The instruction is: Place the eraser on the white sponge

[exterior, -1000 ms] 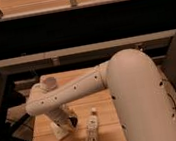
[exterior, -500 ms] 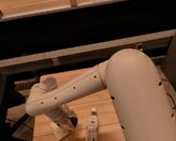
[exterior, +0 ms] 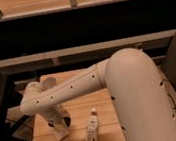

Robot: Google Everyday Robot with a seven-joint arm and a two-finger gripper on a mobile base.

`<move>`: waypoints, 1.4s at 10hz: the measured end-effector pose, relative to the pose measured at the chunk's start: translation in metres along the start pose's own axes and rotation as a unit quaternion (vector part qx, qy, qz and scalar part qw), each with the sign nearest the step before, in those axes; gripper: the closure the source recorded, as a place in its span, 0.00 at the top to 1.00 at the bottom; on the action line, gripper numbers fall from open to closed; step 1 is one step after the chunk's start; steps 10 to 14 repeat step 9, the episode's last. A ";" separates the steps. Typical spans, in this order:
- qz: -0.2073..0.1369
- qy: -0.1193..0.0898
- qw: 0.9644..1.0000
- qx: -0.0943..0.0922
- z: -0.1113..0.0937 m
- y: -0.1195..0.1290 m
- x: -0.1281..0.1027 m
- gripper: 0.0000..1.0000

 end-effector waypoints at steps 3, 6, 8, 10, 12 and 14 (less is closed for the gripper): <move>-0.018 0.019 1.000 0.017 0.004 -0.001 0.008 0.80; -0.029 0.037 0.998 0.038 0.011 -0.002 0.014 0.80; -0.034 0.044 0.997 0.048 0.014 -0.004 0.017 0.80; -0.033 0.044 0.997 0.049 0.014 -0.004 0.016 0.80; -0.033 0.044 0.997 0.049 0.014 -0.004 0.016 0.80; -0.033 0.044 0.997 0.049 0.014 -0.004 0.016 0.80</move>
